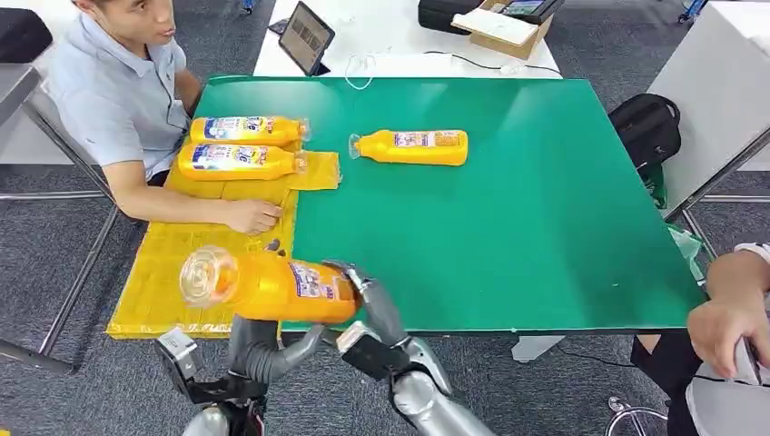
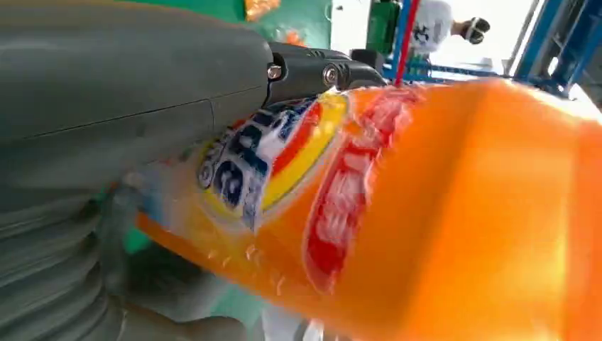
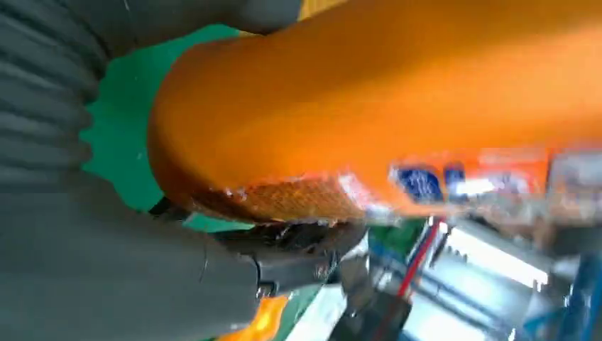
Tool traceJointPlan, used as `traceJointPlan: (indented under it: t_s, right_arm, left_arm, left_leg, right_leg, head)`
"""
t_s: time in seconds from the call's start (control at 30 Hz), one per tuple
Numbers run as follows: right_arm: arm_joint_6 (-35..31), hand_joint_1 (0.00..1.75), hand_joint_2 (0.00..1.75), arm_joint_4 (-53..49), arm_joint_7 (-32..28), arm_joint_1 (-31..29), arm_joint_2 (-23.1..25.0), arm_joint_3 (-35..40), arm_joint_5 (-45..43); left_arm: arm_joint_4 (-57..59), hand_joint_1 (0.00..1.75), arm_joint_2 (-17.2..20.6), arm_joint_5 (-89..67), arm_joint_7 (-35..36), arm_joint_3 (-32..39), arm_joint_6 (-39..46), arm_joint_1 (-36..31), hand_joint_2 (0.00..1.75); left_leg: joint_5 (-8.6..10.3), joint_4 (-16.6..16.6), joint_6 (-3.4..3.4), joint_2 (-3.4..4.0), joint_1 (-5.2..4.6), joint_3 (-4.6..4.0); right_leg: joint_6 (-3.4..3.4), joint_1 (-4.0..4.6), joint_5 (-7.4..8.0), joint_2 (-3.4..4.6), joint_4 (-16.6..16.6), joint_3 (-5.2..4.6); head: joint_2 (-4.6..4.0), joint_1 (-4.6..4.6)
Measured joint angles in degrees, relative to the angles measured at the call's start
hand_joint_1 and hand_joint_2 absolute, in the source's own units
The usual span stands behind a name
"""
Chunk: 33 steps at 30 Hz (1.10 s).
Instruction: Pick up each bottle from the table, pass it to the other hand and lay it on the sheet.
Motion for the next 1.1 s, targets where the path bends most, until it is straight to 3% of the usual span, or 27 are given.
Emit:
traceJointPlan:
  t_s: [0.4,0.43,0.47,0.53,0.57,0.6,0.63,0.67,1.1]
  right_arm:
    - [0.9,1.75,1.75,7.1,0.0,-5.5,1.0,3.5,0.0]
    - [1.2,1.75,1.75,7.7,-0.1,-5.9,1.2,3.6,0.0]
    - [1.5,1.75,1.75,8.4,-0.1,-6.4,1.4,3.8,0.2]
    - [1.7,1.75,1.75,9.7,0.0,-7.0,1.8,4.3,0.5]
    - [1.7,1.61,1.75,10.3,0.0,-7.1,2.0,4.6,0.7]
    - [1.7,0.54,1.75,10.7,0.1,-7.2,2.2,4.8,0.7]
    - [1.7,0.54,1.75,11.1,0.1,-7.4,2.2,5.0,0.7]
    - [1.7,0.00,0.00,11.4,0.1,-7.5,2.3,5.1,0.7]
    - [-0.9,0.00,0.00,14.0,0.5,-8.7,2.9,8.5,1.4]
  left_arm:
    - [1.8,0.00,0.3,0.5,0.6,0.2,-2.4,-1.9,1.75]
    - [1.9,0.17,0.4,0.5,0.4,0.2,-2.4,-2.0,1.75]
    - [1.9,1.75,0.5,0.5,0.3,0.3,-2.4,-2.2,1.75]
    - [2.3,1.75,0.8,0.1,0.9,0.7,-1.9,-2.7,1.75]
    - [2.5,1.75,0.8,-0.4,1.6,0.7,-1.1,-3.0,1.75]
    - [2.8,1.75,0.8,-0.8,2.1,0.8,-0.5,-3.3,1.75]
    - [3.2,1.75,0.8,-1.0,2.4,0.8,-0.2,-3.6,1.75]
    - [3.6,1.75,0.8,-0.7,2.6,0.9,-0.2,-3.9,1.75]
    - [5.9,1.75,1.0,6.2,4.1,1.8,-4.9,-5.9,1.75]
  left_leg:
    - [-0.02,0.0,0.01,0.00,-0.01,-0.02]
    - [-0.01,0.0,0.00,0.00,-0.01,-0.02]
    - [-0.01,0.0,0.00,0.00,0.00,-0.01]
    - [-0.01,0.0,-0.01,0.00,0.01,-0.01]
    - [0.00,0.0,-0.01,-0.01,0.01,-0.01]
    - [0.00,0.0,-0.01,-0.01,0.01,-0.01]
    - [-0.01,0.0,0.00,-0.01,0.01,-0.02]
    - [-0.01,0.0,0.00,-0.01,0.00,-0.02]
    - [-0.01,0.0,0.00,-0.01,0.00,-0.03]
  right_leg:
    - [0.00,0.00,0.00,0.00,0.0,-0.02]
    - [0.00,0.00,0.00,0.00,0.0,-0.02]
    - [0.00,0.01,0.00,0.00,0.0,-0.02]
    - [0.00,0.01,0.00,0.00,0.0,-0.02]
    - [0.00,0.01,0.00,0.00,0.0,-0.02]
    - [0.00,0.01,0.00,-0.01,0.0,-0.01]
    - [0.00,0.01,0.00,-0.01,0.0,-0.01]
    - [0.00,0.00,0.00,0.00,0.0,-0.01]
    - [0.00,0.01,0.00,0.00,0.0,-0.02]
  head:
    - [0.00,-0.02]
    - [0.00,-0.02]
    - [0.00,-0.02]
    - [0.00,-0.02]
    - [0.00,-0.02]
    - [0.00,-0.02]
    - [0.00,-0.02]
    - [0.00,0.00]
    - [0.00,0.00]
